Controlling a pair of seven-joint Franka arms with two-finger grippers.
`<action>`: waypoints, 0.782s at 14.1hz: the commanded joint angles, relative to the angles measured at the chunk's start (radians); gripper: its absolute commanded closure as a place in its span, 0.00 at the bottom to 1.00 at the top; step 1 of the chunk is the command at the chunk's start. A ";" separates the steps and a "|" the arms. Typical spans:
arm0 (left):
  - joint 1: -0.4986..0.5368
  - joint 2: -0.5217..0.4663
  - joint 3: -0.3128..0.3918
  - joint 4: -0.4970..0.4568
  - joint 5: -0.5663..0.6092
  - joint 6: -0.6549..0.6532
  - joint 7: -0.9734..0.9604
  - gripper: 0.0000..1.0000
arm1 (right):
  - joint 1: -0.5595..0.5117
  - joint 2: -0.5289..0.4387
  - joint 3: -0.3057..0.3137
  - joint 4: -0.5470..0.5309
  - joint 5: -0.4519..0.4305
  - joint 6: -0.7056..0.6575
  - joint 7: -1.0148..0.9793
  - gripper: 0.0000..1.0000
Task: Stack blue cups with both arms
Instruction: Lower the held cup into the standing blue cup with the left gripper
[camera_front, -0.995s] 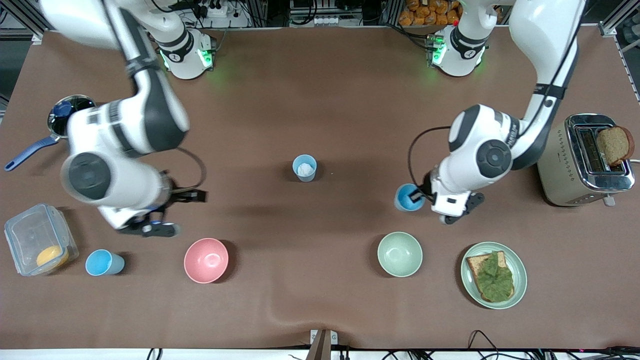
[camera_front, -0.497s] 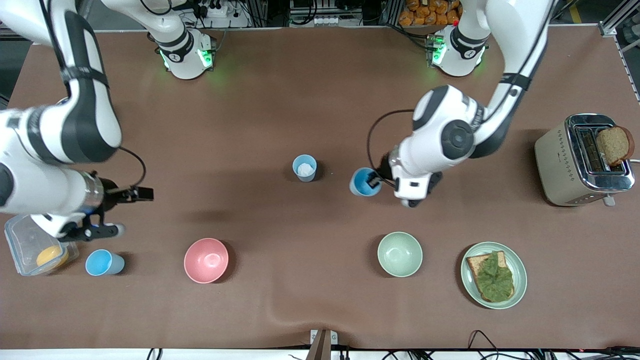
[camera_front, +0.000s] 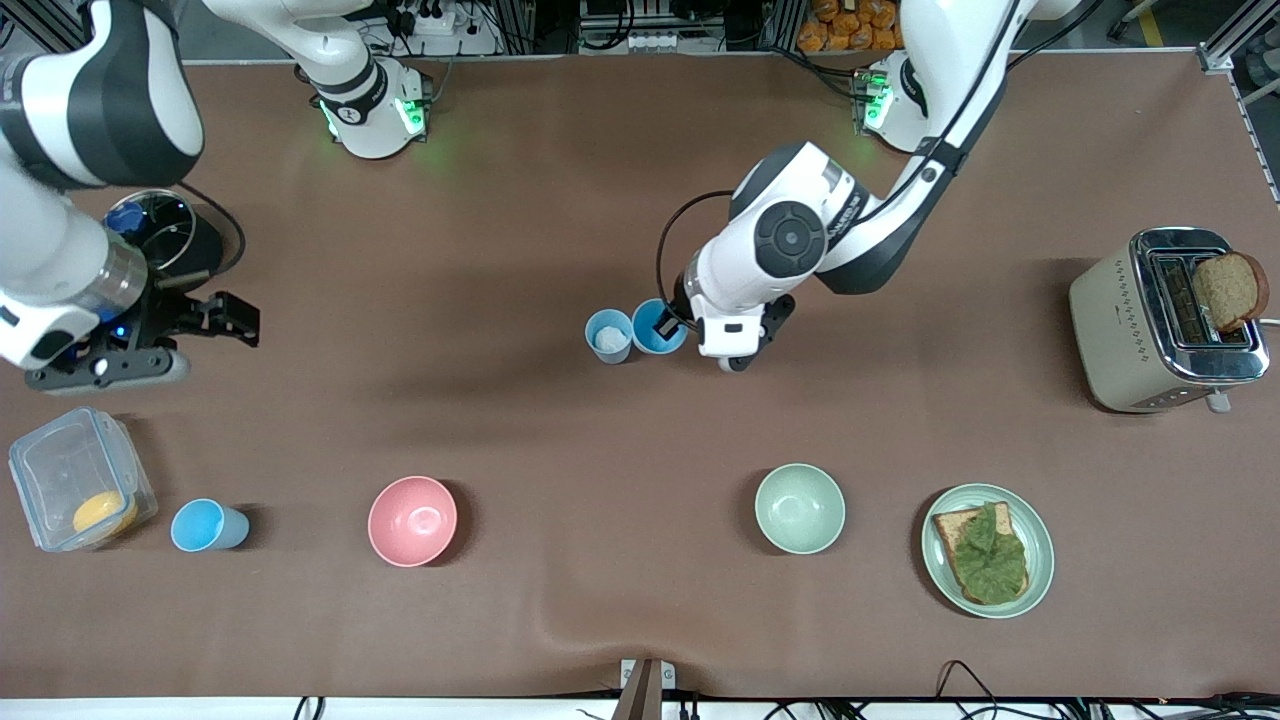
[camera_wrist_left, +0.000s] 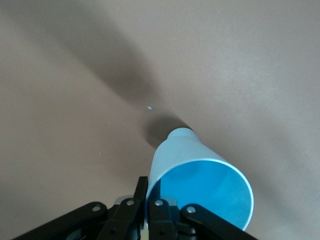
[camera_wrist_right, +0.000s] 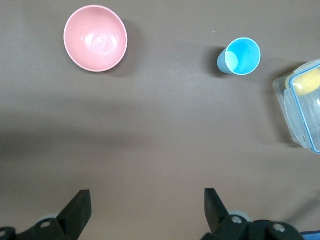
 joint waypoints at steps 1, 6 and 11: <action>-0.043 0.036 0.013 0.057 0.050 -0.011 -0.097 1.00 | -0.088 -0.080 0.045 -0.076 0.041 -0.037 -0.022 0.00; -0.103 0.061 0.013 0.066 0.158 -0.013 -0.247 1.00 | -0.149 -0.088 0.052 0.027 0.064 -0.201 -0.032 0.00; -0.152 0.110 0.018 0.110 0.169 -0.011 -0.323 1.00 | -0.215 -0.103 0.114 0.105 0.059 -0.227 -0.026 0.00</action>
